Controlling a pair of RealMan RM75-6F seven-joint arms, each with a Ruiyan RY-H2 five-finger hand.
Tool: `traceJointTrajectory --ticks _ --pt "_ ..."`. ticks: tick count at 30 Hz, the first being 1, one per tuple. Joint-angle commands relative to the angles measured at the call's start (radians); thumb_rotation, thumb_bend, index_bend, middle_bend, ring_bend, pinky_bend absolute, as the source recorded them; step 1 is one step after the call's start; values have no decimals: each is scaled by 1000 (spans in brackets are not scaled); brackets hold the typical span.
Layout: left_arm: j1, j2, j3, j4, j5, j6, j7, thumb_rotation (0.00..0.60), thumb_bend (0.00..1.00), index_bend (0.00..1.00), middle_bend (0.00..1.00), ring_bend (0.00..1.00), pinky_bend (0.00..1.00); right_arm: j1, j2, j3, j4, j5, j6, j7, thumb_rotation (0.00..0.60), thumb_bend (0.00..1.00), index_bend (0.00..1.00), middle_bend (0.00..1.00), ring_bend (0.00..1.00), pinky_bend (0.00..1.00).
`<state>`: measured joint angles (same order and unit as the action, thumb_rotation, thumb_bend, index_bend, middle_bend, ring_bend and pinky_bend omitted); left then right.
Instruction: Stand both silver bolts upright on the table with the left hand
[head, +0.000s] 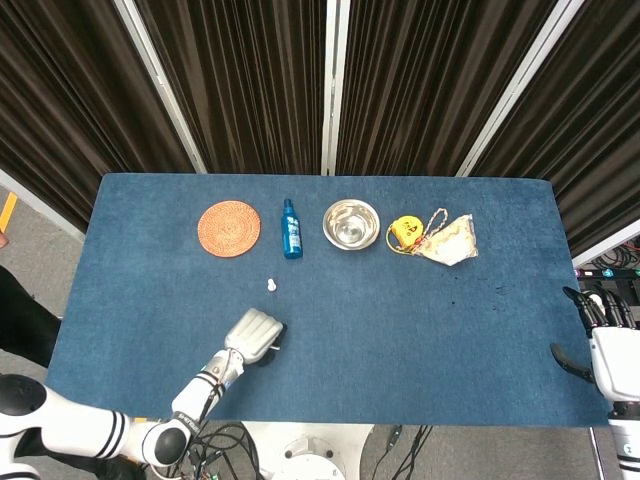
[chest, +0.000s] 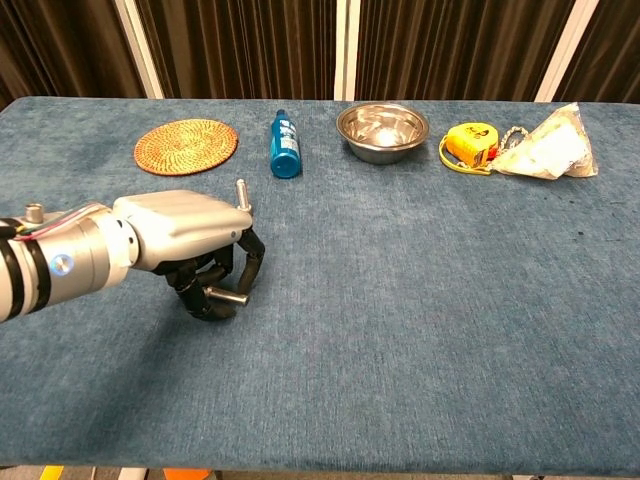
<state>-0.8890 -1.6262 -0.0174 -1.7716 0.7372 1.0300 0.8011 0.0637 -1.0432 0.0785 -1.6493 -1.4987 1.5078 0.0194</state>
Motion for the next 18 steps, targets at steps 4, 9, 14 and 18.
traceJointTrajectory --ticks 4,9,14,18 --pt "-2 -16 0 8 6 7 -5 579 299 505 845 817 753 -2 1 0 -3 1 1 -4 600 151 143 223 63 96" --pt "-6 -32 -3 29 -1 9 -6 584 314 522 845 817 753 -3 1 -1 -5 0 2 -5 600 152 143 224 63 96" --pt "0 -30 -2 35 9 16 -20 590 345 544 846 818 753 -5 2 0 -6 2 3 -7 600 152 143 226 63 96" --pt "5 -28 -2 33 24 17 -35 599 357 552 846 818 753 -4 2 0 -6 1 2 -6 600 152 143 227 63 96"
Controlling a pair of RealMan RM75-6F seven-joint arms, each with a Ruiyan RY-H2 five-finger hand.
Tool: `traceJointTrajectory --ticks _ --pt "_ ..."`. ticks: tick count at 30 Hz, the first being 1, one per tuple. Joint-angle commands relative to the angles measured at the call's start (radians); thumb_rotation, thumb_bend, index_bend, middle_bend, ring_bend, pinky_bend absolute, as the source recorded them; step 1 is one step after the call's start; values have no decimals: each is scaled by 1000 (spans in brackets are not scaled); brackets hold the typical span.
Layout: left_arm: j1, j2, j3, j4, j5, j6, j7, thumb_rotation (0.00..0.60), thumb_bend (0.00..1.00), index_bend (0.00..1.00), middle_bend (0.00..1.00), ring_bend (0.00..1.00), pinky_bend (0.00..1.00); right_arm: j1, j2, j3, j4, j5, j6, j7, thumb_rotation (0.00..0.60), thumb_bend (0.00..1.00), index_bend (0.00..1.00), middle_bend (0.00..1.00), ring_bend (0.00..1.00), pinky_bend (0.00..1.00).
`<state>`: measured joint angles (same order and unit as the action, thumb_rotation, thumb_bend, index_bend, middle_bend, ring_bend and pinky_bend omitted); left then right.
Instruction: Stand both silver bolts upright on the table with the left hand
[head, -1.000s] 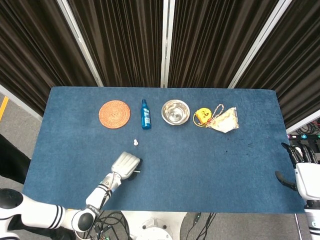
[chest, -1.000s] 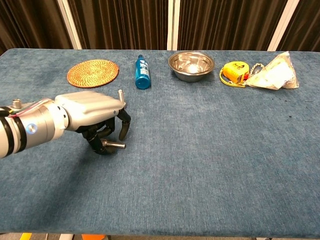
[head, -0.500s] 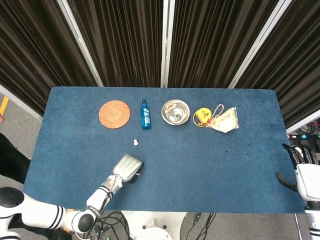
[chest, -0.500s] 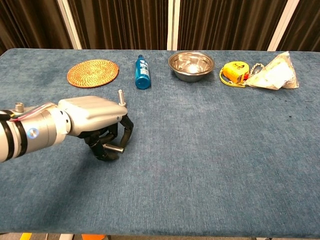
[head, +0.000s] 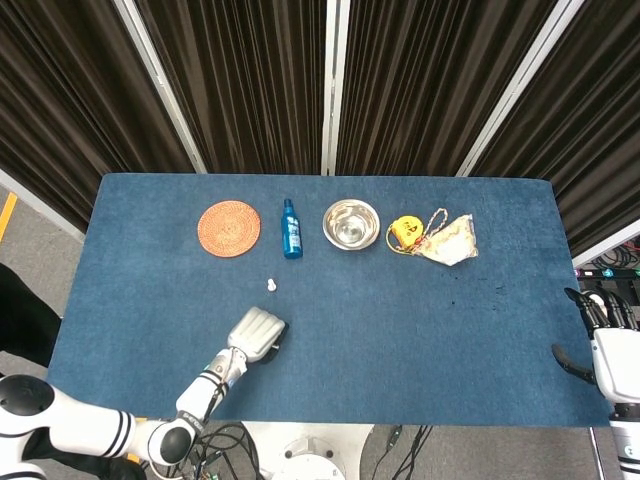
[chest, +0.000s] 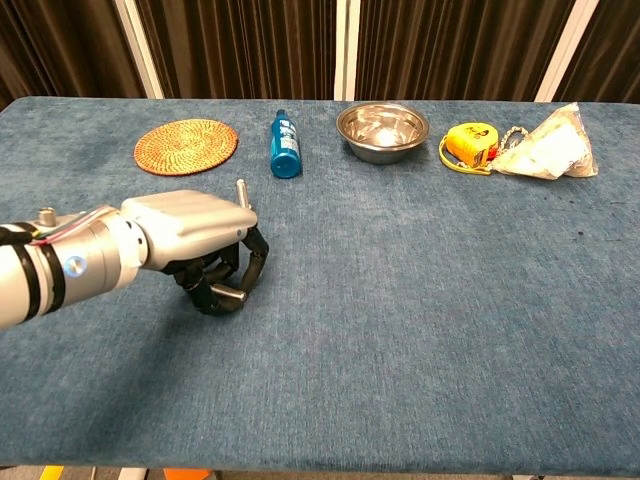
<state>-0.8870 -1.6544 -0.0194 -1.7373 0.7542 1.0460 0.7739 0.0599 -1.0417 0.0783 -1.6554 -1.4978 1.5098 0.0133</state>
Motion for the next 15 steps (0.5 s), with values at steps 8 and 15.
traceJointTrajectory --ticks 8,15 --pt "39 44 -31 -18 64 0 -129 600 361 553 846 818 752 -4 4 0 -1 0 5 3 600 152 143 228 63 96" --pt "65 80 -55 1 106 -41 -257 600 360 553 841 816 751 -1 0 1 1 -4 2 2 600 152 143 229 63 96"
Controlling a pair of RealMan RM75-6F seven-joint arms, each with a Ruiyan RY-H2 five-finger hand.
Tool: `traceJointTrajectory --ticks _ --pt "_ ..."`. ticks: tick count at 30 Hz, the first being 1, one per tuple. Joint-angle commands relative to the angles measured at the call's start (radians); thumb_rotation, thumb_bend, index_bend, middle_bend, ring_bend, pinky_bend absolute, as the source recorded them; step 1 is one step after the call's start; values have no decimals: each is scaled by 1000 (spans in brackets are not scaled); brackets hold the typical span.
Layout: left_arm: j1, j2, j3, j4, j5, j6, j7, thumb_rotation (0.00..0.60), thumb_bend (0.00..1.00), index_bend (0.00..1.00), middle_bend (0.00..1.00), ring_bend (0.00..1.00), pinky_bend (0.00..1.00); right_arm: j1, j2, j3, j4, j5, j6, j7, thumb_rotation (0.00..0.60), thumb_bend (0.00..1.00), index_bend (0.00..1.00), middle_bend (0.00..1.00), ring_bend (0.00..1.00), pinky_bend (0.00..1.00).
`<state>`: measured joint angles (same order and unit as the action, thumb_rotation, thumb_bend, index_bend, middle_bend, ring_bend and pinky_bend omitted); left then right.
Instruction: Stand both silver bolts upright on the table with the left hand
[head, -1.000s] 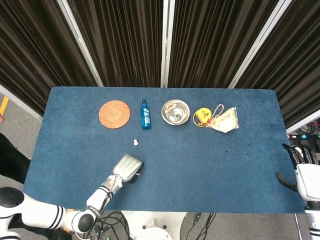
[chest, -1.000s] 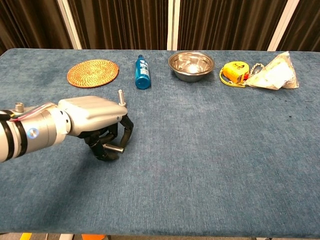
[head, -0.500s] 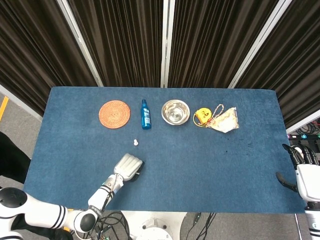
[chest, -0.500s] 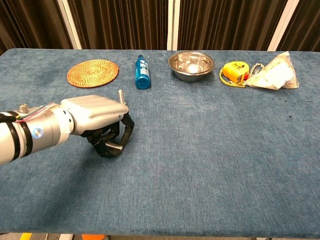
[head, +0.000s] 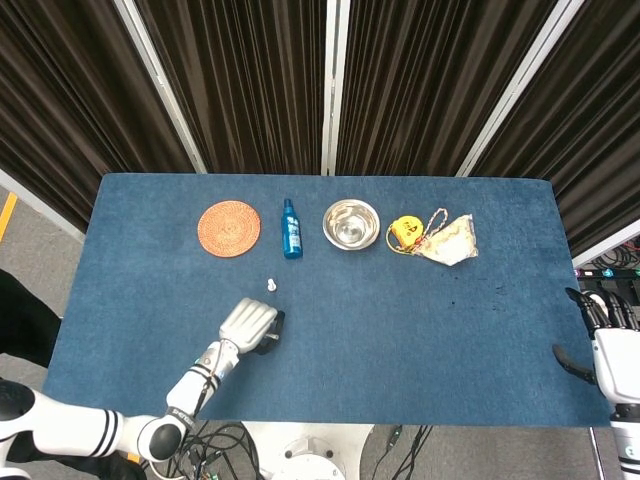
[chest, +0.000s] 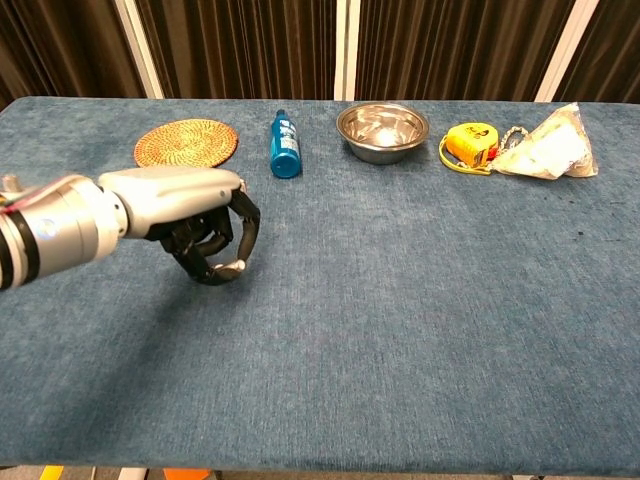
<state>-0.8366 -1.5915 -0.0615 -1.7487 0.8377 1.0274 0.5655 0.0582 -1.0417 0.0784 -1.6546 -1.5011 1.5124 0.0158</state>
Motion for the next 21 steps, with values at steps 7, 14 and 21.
traceJointTrajectory --ticks 7,14,21 --pt "32 12 -26 53 54 -56 -141 599 359 550 837 814 750 1 0 2 -4 2 -1 -9 600 152 143 229 63 96" --pt "35 13 -34 84 53 -80 -171 599 358 544 831 813 749 2 1 3 -7 4 -2 -12 600 152 143 229 63 96" --pt "36 14 -44 92 48 -89 -186 599 359 519 825 809 748 4 0 4 -7 5 -5 -12 600 152 143 232 63 96"
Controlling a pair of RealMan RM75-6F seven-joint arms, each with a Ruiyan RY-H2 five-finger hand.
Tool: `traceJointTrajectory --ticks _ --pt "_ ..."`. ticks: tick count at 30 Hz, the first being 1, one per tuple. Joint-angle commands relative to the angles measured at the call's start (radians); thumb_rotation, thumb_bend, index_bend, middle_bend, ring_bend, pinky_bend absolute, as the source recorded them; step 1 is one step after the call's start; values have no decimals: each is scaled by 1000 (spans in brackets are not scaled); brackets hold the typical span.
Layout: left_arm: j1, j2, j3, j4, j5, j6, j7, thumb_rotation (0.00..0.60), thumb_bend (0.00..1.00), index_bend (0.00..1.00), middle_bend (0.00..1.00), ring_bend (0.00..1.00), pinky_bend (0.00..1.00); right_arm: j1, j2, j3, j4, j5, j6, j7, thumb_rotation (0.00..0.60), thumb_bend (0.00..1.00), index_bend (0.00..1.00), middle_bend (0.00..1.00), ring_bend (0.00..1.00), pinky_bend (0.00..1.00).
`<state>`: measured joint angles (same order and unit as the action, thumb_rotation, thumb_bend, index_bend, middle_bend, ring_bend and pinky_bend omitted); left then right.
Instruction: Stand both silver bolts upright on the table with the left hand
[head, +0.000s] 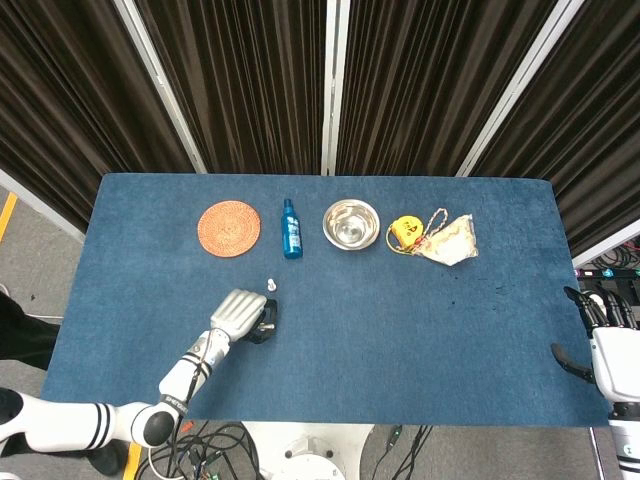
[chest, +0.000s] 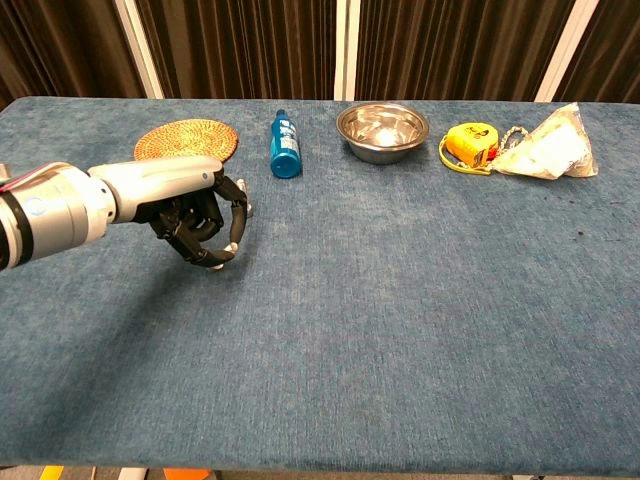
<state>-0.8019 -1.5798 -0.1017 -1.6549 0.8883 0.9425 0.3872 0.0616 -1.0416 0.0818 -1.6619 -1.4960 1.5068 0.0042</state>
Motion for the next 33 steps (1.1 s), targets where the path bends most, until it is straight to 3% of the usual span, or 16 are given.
traceJointTrajectory --ticks 1,17,33 --pt "2 5 -6 -4 -5 -8 -15 600 359 520 825 809 748 0 0 1 0 -1 1 0 600 152 143 232 63 96" --pt "36 33 -51 39 -13 -106 -230 600 354 515 813 799 735 1 1 2 -1 -1 1 -2 600 152 143 232 63 96" --pt "62 36 -32 48 63 -82 -256 584 353 477 801 788 715 2 3 2 -12 -3 2 -12 600 152 146 236 63 96"
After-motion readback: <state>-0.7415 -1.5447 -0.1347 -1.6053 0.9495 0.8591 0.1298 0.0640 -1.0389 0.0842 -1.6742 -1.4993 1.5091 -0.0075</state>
